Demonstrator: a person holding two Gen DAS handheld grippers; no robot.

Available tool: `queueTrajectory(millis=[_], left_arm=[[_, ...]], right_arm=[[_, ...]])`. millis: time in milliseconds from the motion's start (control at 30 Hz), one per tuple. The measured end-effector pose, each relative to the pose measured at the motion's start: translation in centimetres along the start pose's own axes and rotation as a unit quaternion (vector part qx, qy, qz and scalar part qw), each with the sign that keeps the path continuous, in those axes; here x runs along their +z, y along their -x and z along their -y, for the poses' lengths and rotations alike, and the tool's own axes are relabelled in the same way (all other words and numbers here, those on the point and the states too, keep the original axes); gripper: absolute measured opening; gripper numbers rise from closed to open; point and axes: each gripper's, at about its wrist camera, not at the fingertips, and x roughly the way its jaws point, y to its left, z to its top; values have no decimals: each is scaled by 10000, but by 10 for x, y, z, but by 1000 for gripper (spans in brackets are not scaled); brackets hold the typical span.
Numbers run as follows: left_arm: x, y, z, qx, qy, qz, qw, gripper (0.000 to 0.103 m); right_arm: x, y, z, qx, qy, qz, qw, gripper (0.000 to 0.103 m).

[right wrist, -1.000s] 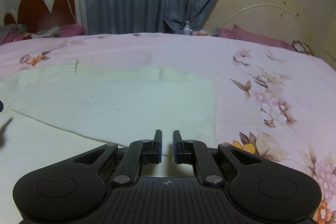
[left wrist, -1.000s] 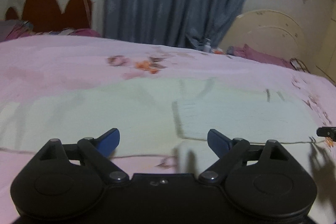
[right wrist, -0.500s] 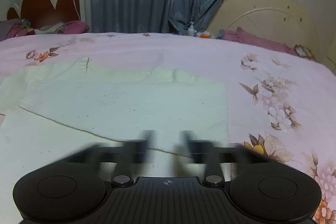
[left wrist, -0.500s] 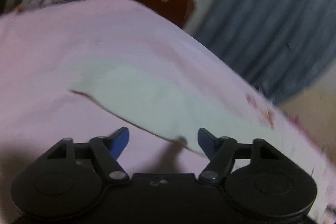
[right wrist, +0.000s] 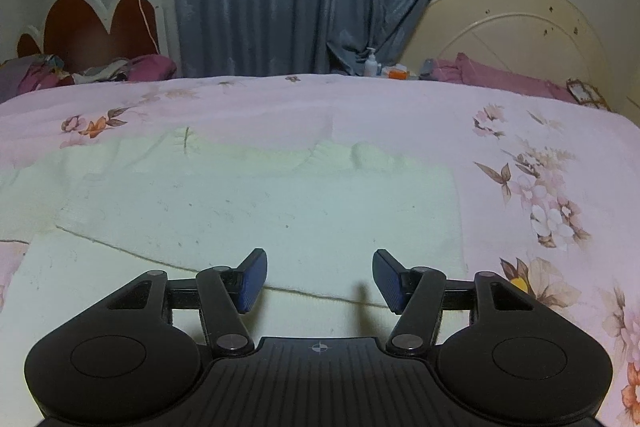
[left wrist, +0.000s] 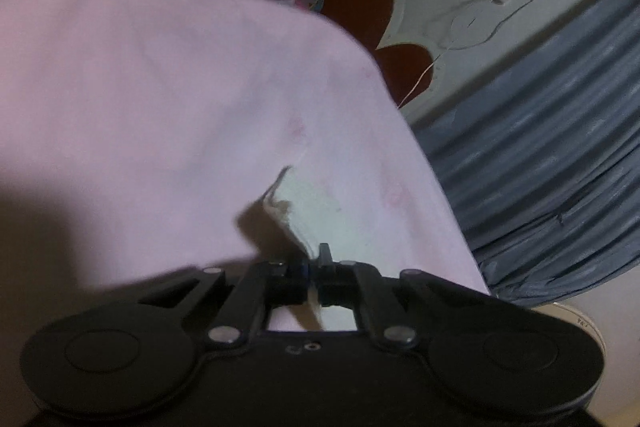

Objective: Fold small clothes

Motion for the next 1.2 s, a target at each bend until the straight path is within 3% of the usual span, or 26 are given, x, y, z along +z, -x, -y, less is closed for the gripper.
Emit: queueTrajectory(millis=[200,367,500,633,900,967,1033,1067,1100,1200], left_arm=[[-33,4,83,-778,-943,-119,9924,4],[-101,-14,176,-1494,-1688,-759,9713,4],[-170,-22,246,-1871,-2534,-1321,9399,4],[-247,-24,302,-2071,-3383,-1746,9012,4],[-351,-24,349,-2204,-4365,-2352,8400,4],[-377,-31,361,-2234,-4534,-2502,8258,9],[-398,-36,362,-2284,-4633,-2671,8135,37],[-404,-31,363,-2374,-4680,-2605,8104,45],[-408,-24,360,-2448,-4680,-2552,8099,57],[-393,0,351,-2388,-4819,-2164,8148,61]], right_arm=[[-4,5,11,-63,-142,0,9999,59],[-5,14,21,-86,-339,64,9994,59],[-6,23,32,-158,-443,151,9988,59],[-8,32,51,-189,-599,216,9978,59],[-14,47,91,-233,-935,250,9950,59],[-14,53,100,-239,-1035,269,9940,59],[-14,58,107,-182,-1157,276,9927,59],[-13,60,110,-117,-1197,275,9924,59],[-12,61,112,-41,-1236,277,9919,59],[-7,57,112,251,-1315,266,9906,59]])
